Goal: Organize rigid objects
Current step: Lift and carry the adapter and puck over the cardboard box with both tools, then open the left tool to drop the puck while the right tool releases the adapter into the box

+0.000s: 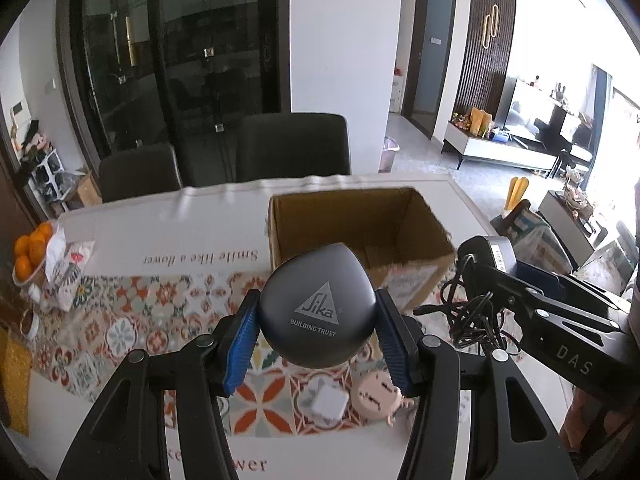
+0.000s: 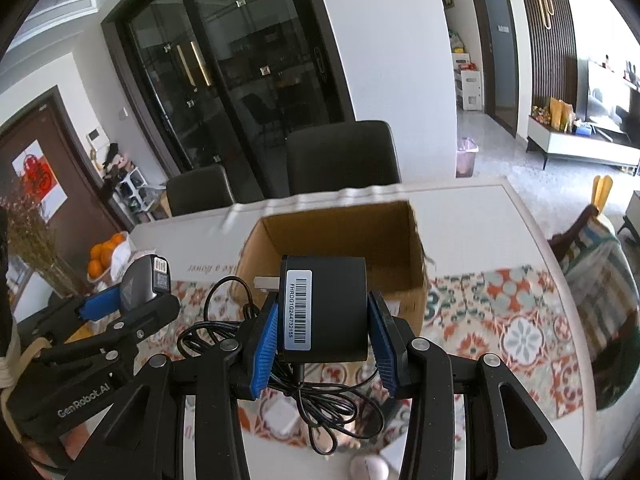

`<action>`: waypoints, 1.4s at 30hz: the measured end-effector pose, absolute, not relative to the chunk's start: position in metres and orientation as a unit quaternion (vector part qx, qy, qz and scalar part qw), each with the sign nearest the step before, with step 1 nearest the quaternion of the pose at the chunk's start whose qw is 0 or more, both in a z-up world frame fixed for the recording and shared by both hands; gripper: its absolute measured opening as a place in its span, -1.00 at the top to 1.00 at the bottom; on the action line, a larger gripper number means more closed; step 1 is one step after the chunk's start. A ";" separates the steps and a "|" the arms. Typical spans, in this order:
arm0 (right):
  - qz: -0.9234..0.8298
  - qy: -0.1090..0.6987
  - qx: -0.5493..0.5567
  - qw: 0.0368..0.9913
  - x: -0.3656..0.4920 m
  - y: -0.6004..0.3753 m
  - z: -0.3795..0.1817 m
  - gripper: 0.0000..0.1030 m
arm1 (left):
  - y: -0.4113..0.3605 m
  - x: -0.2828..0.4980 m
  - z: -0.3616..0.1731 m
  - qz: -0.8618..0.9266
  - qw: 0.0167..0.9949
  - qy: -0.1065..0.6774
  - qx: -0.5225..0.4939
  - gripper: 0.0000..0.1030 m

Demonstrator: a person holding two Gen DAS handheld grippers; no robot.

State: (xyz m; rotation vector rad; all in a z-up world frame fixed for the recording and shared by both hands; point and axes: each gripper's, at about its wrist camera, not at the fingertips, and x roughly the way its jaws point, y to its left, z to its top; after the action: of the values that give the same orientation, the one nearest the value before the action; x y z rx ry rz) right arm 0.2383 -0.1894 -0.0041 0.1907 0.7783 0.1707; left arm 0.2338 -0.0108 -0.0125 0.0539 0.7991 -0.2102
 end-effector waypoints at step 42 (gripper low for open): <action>0.061 0.463 0.053 0.883 0.395 -0.193 -0.052 0.18 | -0.048 0.404 -0.075 -0.108 0.856 0.503 0.052 -0.09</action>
State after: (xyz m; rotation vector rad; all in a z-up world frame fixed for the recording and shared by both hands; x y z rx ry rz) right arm 0.3953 -0.1930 -0.0515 0.1111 0.9644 0.1274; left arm 0.4038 -0.0475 -0.0749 0.1083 1.0576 -0.2280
